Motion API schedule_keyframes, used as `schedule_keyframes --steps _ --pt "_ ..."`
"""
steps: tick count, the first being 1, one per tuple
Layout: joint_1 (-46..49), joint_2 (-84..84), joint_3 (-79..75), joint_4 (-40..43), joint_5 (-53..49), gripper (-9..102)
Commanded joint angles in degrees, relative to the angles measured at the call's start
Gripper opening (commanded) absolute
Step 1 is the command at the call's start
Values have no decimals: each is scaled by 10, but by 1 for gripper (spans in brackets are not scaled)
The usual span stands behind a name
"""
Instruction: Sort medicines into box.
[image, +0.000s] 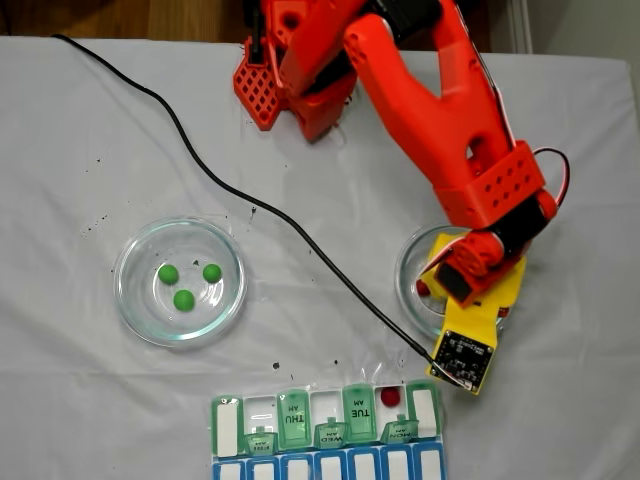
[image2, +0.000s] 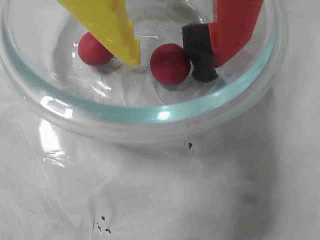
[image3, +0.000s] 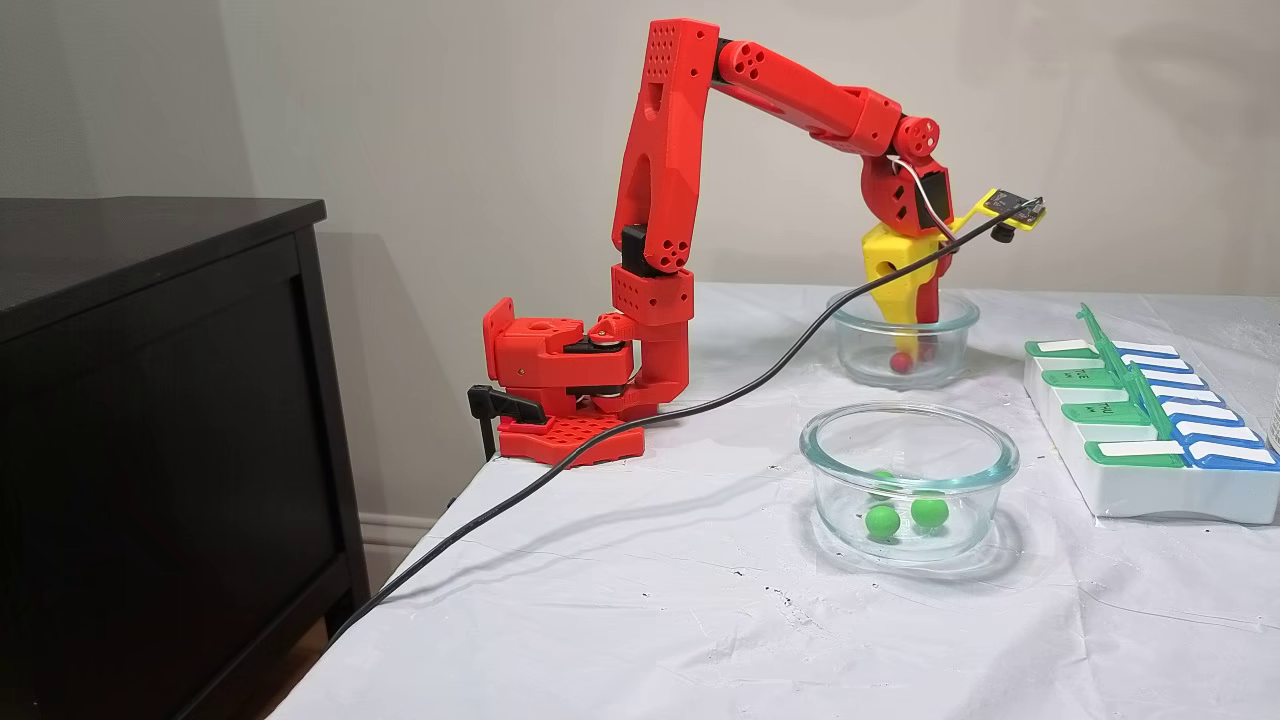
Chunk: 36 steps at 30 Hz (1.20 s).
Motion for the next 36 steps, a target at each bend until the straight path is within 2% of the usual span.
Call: schedule_keyframes --steps 1,4,6,7,13,19,25,30,36 --pt "4 8 -18 -27 -10 20" --pt "4 10 -17 -28 -11 16" --pt "4 12 -17 -26 -6 3" --pt "2 13 -18 -21 -2 0" --pt "-7 46 -33 32 22 0" --pt "11 126 -83 123 112 0" --pt "76 192 -145 178 196 0" --pt "151 169 -217 237 243 0" --pt "230 133 -224 220 247 0"
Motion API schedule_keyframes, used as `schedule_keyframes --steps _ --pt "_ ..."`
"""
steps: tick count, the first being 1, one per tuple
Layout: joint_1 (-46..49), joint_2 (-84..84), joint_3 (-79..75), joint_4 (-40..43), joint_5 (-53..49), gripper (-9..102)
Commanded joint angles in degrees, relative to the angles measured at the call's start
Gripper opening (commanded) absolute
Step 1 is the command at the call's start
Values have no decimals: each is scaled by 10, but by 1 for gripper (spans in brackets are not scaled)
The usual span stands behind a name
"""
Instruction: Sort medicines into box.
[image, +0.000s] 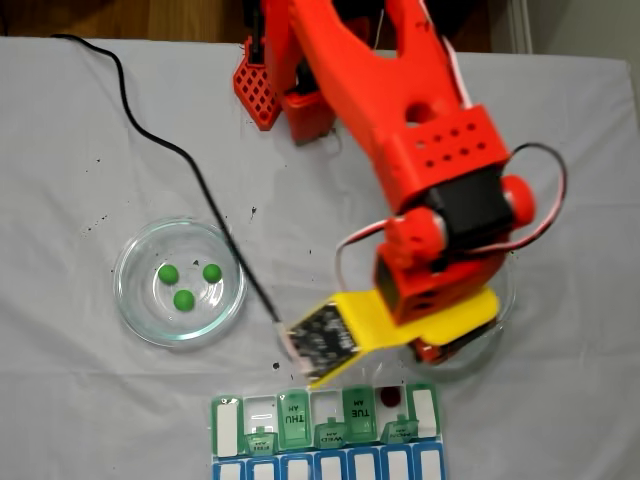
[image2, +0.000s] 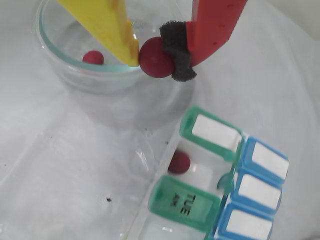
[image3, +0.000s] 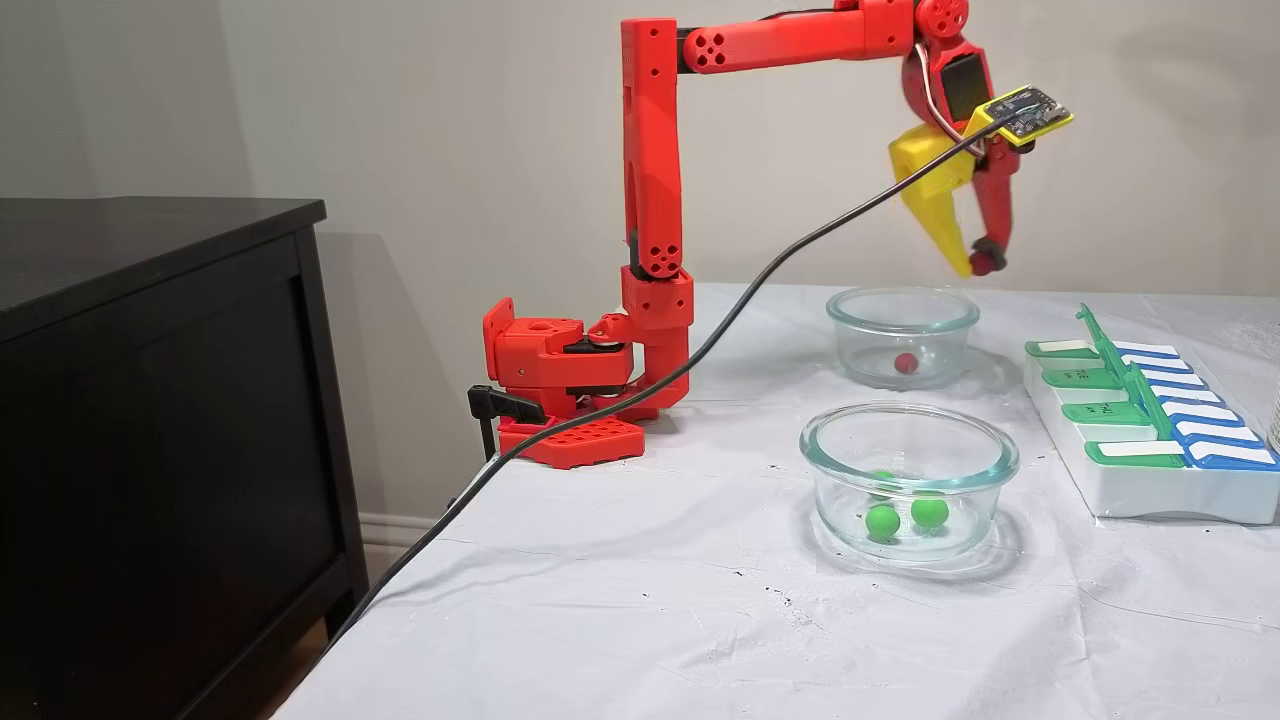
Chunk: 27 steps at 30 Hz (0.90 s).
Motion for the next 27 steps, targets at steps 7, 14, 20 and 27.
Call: schedule_keyframes --steps 7,14,20,27 --pt "85 -82 -129 -7 -29 0" --pt "90 -134 -160 0 -53 0" --pt "108 -166 -178 -1 -61 0" --pt "118 -182 -174 -31 -74 0"
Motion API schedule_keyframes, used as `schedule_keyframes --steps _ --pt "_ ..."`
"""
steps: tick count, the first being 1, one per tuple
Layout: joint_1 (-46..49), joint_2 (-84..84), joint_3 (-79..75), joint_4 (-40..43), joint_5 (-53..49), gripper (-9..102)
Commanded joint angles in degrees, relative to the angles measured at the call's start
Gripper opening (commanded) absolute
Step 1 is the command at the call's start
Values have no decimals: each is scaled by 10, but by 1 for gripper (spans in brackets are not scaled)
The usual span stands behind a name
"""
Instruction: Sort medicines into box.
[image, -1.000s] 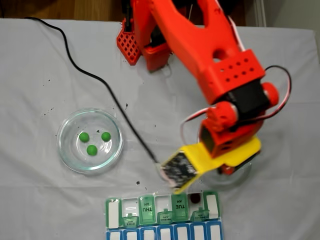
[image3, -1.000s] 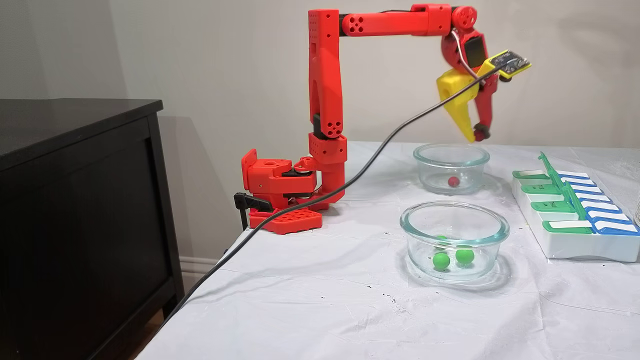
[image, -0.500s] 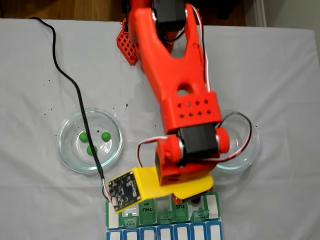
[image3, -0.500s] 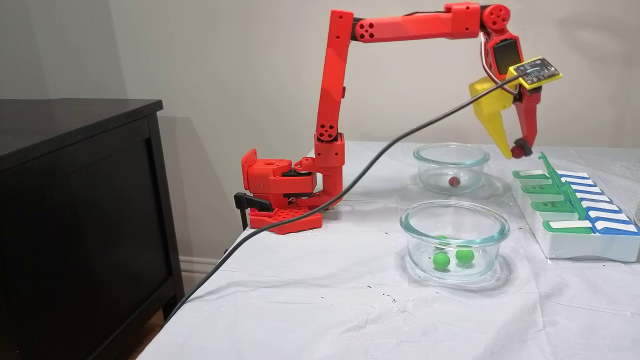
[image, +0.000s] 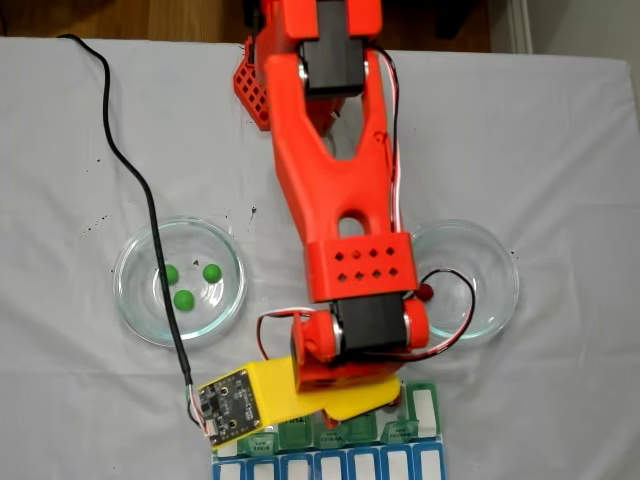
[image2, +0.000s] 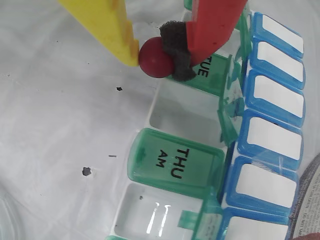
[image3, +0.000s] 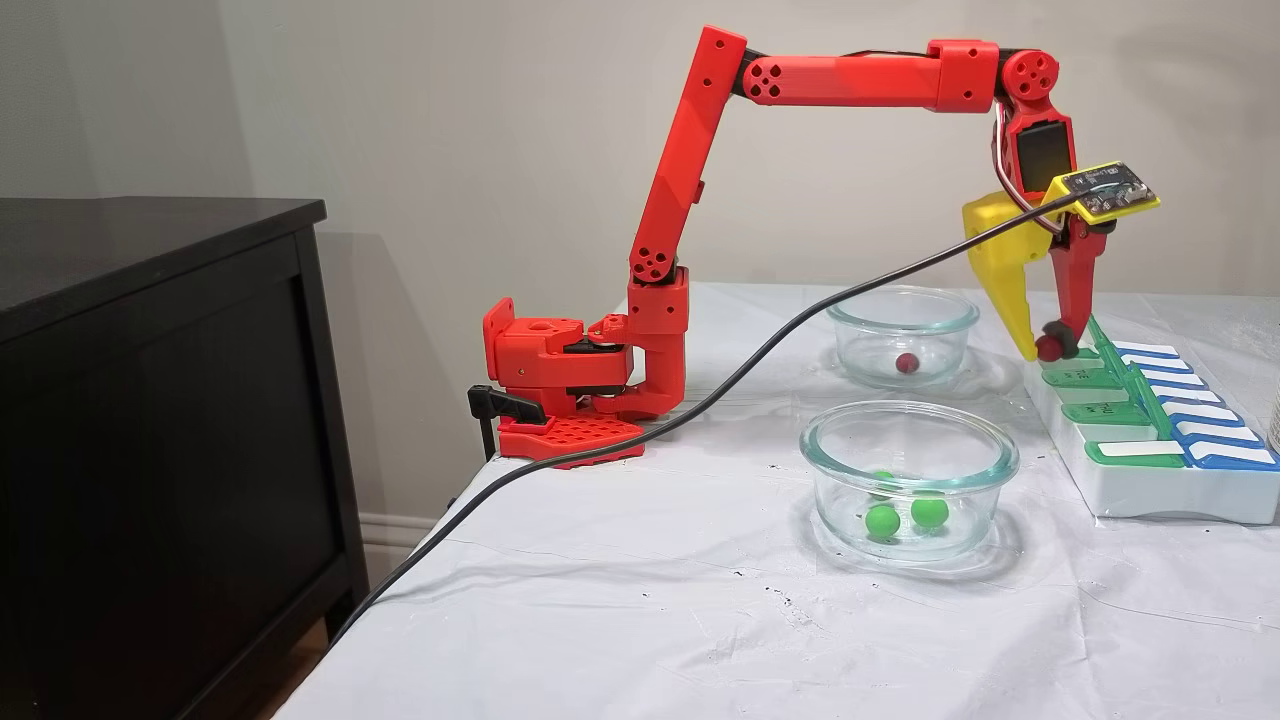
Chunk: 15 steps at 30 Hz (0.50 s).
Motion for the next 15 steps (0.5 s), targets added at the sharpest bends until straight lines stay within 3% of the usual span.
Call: schedule_keyframes --steps 1,15 --pt "2 2 -56 -18 -11 0" --pt "15 -11 -53 -96 -9 0"
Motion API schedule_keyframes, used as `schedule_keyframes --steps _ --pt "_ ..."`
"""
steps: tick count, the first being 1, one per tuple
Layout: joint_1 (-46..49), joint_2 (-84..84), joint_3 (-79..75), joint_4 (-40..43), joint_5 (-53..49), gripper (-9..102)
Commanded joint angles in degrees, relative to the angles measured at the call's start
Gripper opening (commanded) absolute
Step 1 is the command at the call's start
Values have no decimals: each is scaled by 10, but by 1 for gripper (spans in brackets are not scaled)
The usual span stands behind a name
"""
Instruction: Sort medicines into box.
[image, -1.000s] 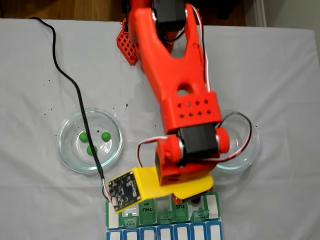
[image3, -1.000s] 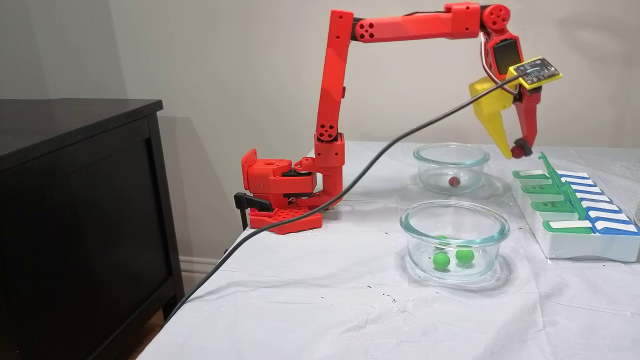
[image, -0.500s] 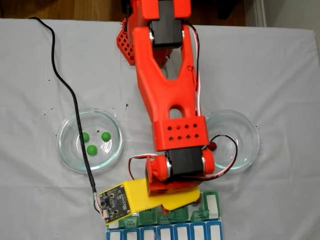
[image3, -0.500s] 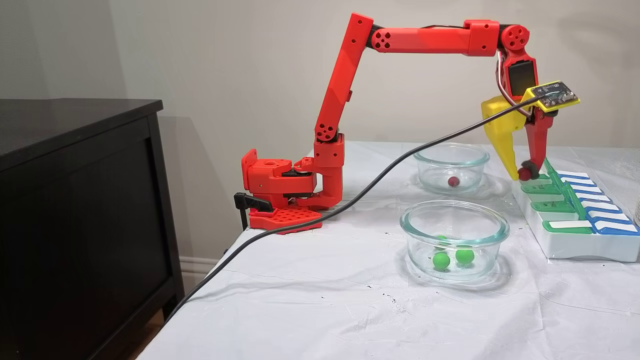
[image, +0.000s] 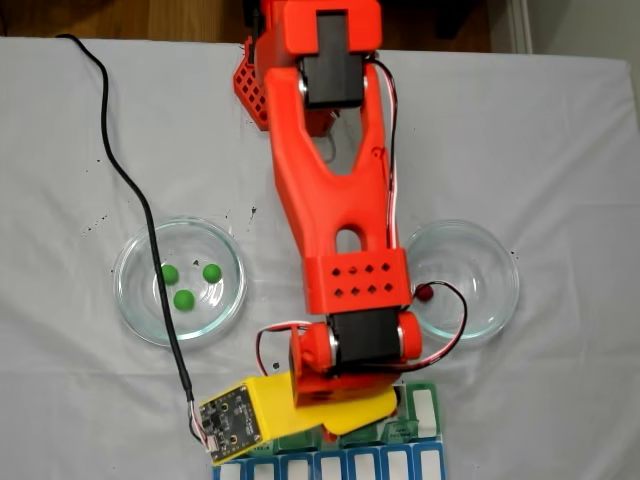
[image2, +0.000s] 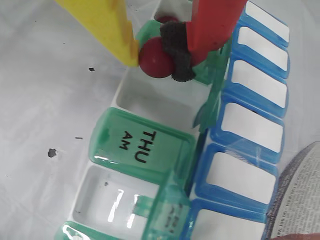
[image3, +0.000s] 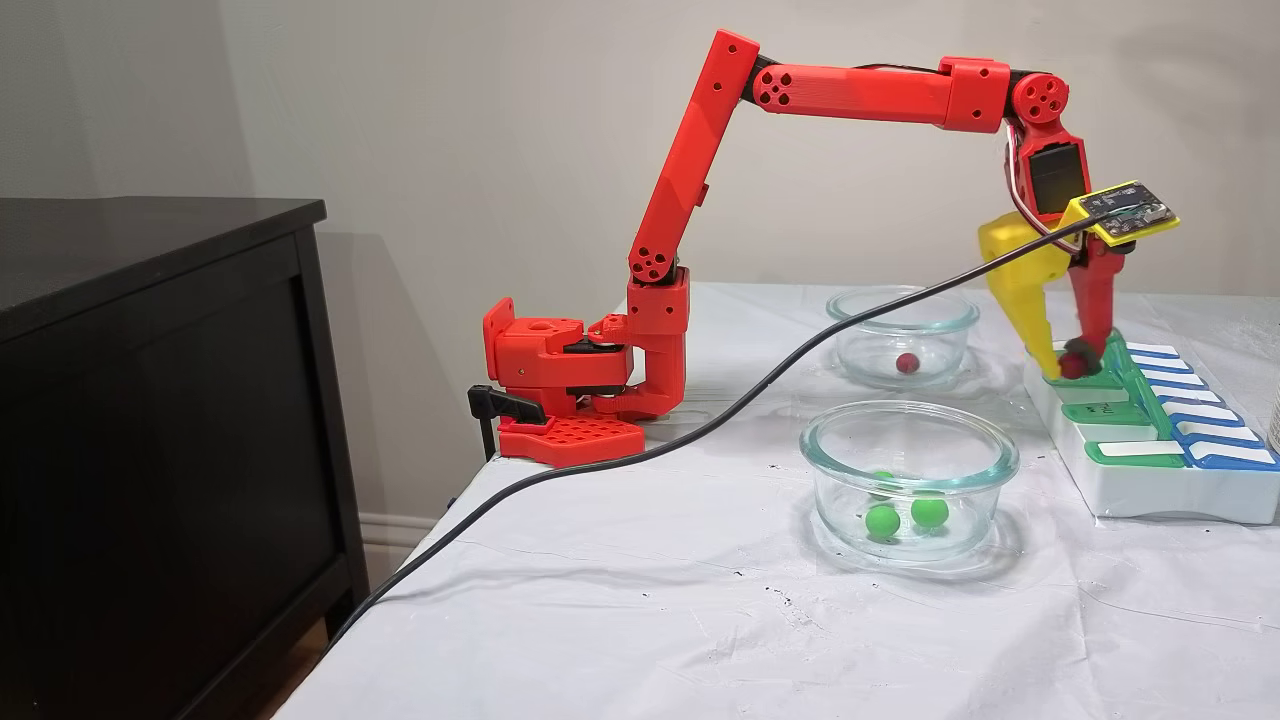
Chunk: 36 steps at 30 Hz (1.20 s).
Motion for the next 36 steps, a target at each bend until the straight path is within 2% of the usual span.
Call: schedule_keyframes --steps 1,5,9,13,17,21,23,26,30,36 --pt "13 17 -50 -29 -4 0" --pt "9 15 -37 -41 -30 0" --pt "4 9 -26 -49 -40 5" --pt "-1 6 -26 -38 -40 18" --pt "-3 15 -21 -32 -41 22" --pt "-8 29 -15 -17 -50 30" --pt "-15 41 -19 6 -64 28" --pt "-40 70 -40 65 -127 9" --pt "-70 99 -80 134 -193 1" --pt "-146 184 -21 136 -229 0"
